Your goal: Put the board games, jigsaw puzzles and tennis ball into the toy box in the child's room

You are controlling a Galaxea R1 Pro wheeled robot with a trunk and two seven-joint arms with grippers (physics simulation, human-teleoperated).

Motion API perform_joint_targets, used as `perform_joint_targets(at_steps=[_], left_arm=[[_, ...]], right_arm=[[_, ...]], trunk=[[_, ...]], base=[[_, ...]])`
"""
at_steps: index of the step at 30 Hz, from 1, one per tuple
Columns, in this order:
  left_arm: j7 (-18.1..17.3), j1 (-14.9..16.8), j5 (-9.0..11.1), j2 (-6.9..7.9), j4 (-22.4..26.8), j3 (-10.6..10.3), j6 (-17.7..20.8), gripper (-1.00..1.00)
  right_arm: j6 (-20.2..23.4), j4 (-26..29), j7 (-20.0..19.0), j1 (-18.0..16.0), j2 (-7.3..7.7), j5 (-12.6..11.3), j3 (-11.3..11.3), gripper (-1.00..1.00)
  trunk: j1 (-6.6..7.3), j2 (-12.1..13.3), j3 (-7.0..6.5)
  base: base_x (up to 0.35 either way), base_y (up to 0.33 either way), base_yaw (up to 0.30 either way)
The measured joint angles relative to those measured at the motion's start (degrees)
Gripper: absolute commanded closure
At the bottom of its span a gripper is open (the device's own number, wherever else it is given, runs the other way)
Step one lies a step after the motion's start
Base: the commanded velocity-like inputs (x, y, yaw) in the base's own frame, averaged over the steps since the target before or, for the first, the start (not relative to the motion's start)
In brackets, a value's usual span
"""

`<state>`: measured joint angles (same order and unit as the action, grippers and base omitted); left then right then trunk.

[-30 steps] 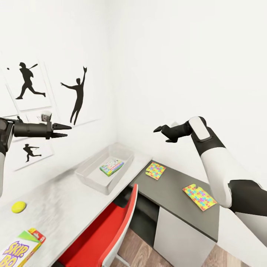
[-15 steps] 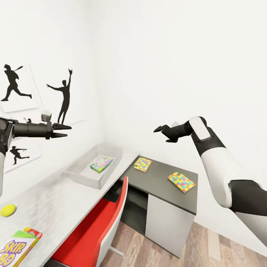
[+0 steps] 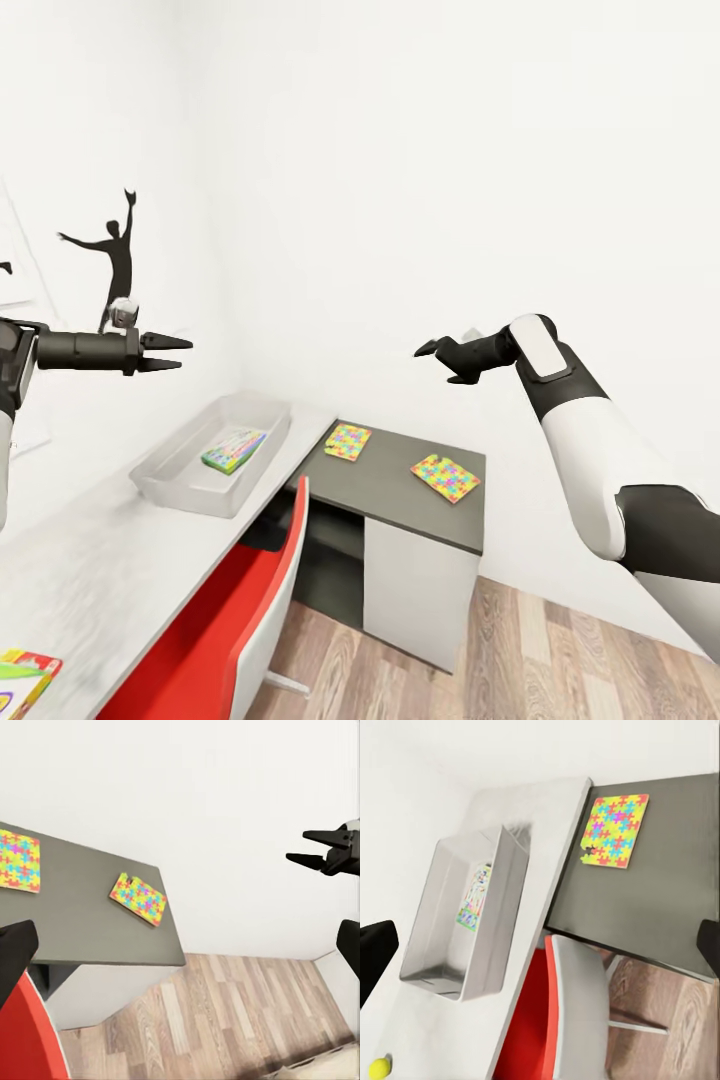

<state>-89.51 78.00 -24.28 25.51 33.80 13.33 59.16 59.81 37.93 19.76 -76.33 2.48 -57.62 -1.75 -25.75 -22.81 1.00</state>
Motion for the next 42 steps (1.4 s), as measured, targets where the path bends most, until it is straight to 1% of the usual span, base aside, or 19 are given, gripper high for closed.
perform_joint_targets(at_steps=[29, 42], left_arm=[[0.00, 0.03, 0.00, -0.08, 0.00, -0.08, -0.08, -1.00], [0.00, 0.03, -0.07, -0.35, 0.00, -0.16, -0.13, -1.00]], right_arm=[[0.01, -0.14, -0.07, -0.03, 0.12, 0.00, 0.00, -1.00], [0.09, -0.43, -0.07, 0.02, 0.19, 0.02, 0.02, -1.00]], trunk=[[-0.01, -0.07, -1.37], [-0.01, -0.07, -2.03]], base=[[-0.001, 0.000, -0.265], [0.000, 0.000, -0.261]])
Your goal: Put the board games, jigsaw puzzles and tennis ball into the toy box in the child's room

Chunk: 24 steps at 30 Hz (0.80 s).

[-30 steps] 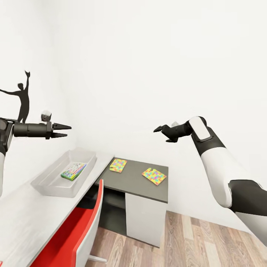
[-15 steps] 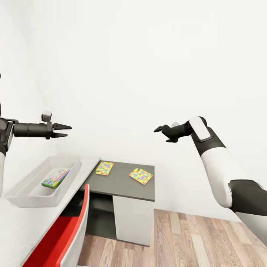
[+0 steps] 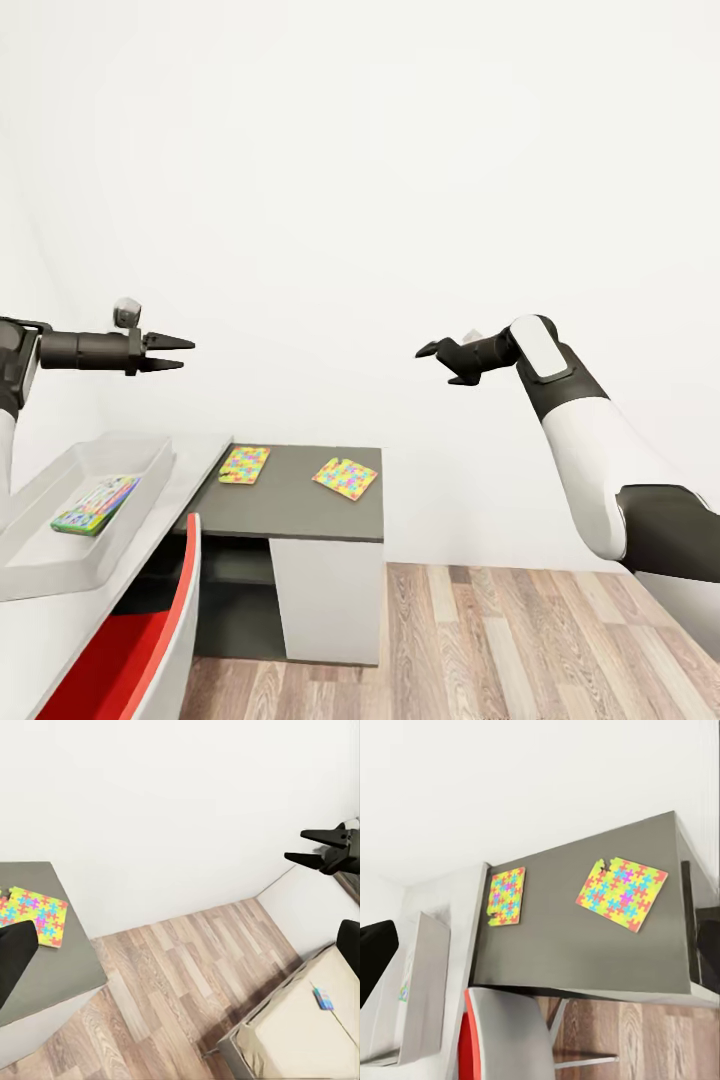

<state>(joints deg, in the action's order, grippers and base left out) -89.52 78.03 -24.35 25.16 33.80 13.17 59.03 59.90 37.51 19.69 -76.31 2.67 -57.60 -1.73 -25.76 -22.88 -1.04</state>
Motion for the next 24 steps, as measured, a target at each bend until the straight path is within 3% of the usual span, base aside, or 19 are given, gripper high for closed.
perform_joint_targets(at_steps=[14, 24], left_arm=[[0.00, 0.00, -0.01, -0.16, 0.00, -0.01, -0.03, -1.00], [-0.01, -0.08, -0.01, -0.16, 0.01, -0.02, -0.04, -1.00]], right_arm=[[0.06, -0.16, 0.07, 0.57, 0.10, 0.00, 0.17, -1.00], [0.05, -0.17, 0.11, 0.81, 0.10, 0.04, 0.16, -1.00]], trunk=[[0.00, 0.00, -0.71], [0.00, 0.01, -0.82]], base=[[0.000, 0.000, -0.257], [0.000, 0.000, -0.067]])
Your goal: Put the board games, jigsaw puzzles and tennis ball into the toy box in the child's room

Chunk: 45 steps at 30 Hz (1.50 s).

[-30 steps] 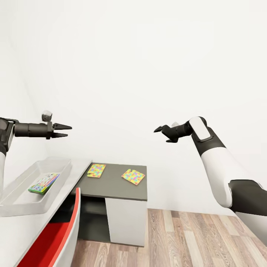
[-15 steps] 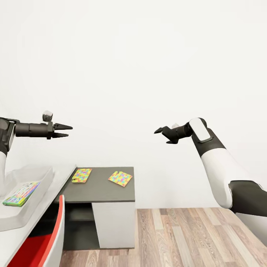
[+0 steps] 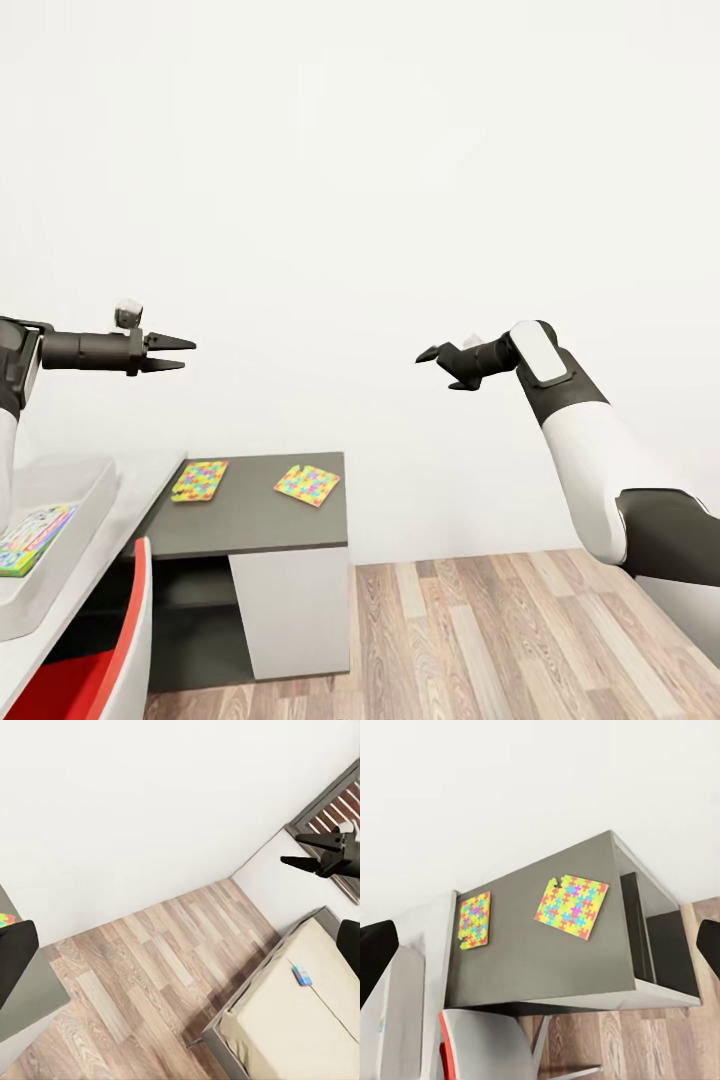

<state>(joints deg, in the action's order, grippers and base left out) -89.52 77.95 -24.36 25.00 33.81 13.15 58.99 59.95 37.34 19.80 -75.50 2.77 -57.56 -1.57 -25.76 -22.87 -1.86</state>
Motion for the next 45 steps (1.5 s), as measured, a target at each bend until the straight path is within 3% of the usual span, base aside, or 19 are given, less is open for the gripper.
perform_joint_targets(at_steps=[28, 45], left_arm=[[0.01, -0.02, -0.07, -0.38, -0.01, -0.08, 0.00, -1.00], [0.01, -0.02, -0.09, -0.46, -0.01, -0.08, 0.00, -1.00]], right_arm=[[0.00, -0.10, 0.05, 0.02, 0.04, -0.12, 0.23, -1.00], [0.00, -0.11, 0.05, 0.02, 0.10, -0.18, 0.30, -1.00]], trunk=[[0.00, 0.00, 2.14], [0.00, -0.01, 1.78]], base=[[0.000, 0.000, -0.094], [0.000, 0.000, -0.254]])
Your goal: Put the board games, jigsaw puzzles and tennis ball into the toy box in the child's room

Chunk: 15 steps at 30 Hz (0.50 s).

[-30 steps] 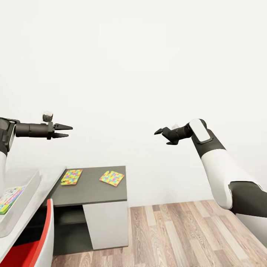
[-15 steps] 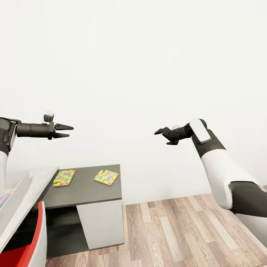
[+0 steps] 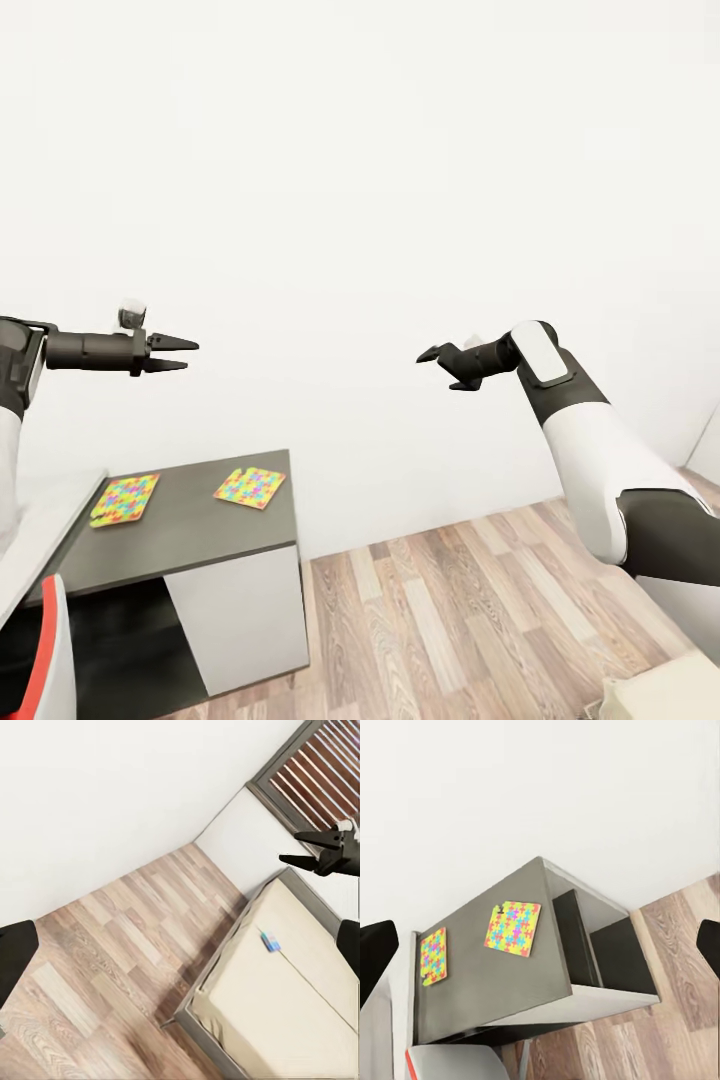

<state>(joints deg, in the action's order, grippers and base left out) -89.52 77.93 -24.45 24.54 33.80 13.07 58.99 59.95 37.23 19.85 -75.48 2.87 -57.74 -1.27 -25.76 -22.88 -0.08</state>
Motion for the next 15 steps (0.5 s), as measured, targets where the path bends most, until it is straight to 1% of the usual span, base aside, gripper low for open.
perform_joint_targets(at_steps=[15], left_arm=[[0.00, 0.01, 0.00, -0.06, 0.00, 0.00, 0.00, -1.00]], right_arm=[[0.00, 0.00, 0.00, 0.00, 0.00, -0.03, 0.00, -1.00]], trunk=[[0.00, 0.00, -0.87]], base=[[0.000, 0.000, -0.250]])
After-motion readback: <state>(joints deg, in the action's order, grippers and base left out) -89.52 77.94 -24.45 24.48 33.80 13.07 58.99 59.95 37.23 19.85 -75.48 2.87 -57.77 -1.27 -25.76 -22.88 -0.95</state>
